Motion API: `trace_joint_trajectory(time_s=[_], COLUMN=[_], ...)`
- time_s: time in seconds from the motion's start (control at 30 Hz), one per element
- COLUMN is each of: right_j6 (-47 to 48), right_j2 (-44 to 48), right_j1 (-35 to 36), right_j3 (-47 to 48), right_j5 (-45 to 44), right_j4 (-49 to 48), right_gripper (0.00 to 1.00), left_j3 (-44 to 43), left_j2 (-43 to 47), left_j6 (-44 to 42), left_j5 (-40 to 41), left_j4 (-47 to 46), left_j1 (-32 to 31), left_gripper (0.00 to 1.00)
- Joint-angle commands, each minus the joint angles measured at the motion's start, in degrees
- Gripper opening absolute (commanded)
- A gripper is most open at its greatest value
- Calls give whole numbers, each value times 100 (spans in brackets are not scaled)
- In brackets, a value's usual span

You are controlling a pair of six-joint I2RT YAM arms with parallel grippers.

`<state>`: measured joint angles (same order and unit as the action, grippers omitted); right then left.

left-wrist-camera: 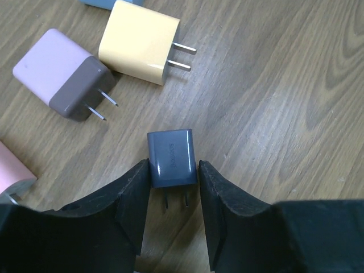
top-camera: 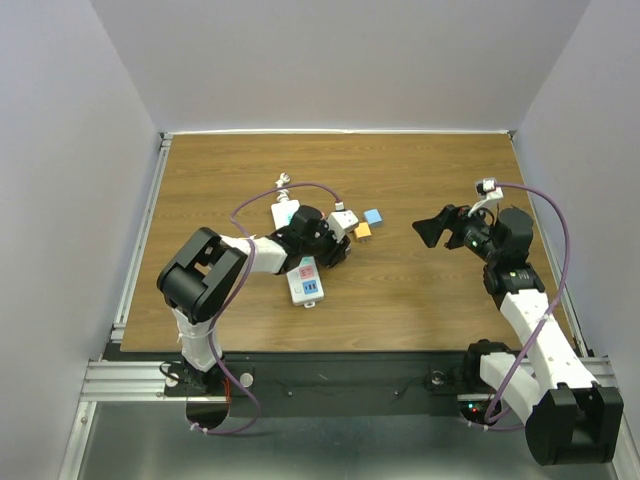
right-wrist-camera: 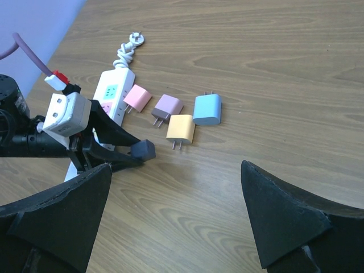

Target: Insert the plug

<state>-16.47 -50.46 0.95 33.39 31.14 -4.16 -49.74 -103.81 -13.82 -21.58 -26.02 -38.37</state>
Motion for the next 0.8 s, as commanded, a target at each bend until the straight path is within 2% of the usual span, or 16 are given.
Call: trace_joint_trajectory(time_s=[0.0, 0.03, 0.1, 0.13, 0.2, 0.23, 0.37, 0.57, 0.77], right_j6=[91, 91, 100, 91, 74, 65, -110, -777, -1157], right_j2=[10, 1, -52, -87, -157, -184, -447, -1132, -1896], right_j1=[37, 37, 37, 37, 37, 28, 37, 37, 659], right_j3=[309, 300, 318, 326, 370, 388, 563, 906, 1231], right_j5=[94, 94, 112, 173, 270, 331, 822, 1902, 2099], right_j4=[-102, -102, -93, -93, -93, -85, -67, -6, 30], right_gripper=[100, 100, 100, 100, 100, 100, 99, 93, 84], left_j3=[-36, -28, 25, 51, 165, 209, 464, 842, 1010], left_j2=[28, 10, 1, 18, 124, 185, 642, 1739, 2286], left_j6=[73, 82, 143, 169, 318, 371, 661, 1214, 1356], left_j5=[-188, -180, -206, -275, -355, -408, -461, -548, -435], left_j4=[-158, -158, -297, -377, -622, -711, -1141, -1660, -1880], left_j1=[22, 14, 14, 14, 14, -4, -48, -153, -443], left_gripper=[50, 50, 43, 32, 23, 16, 0, 0, 0])
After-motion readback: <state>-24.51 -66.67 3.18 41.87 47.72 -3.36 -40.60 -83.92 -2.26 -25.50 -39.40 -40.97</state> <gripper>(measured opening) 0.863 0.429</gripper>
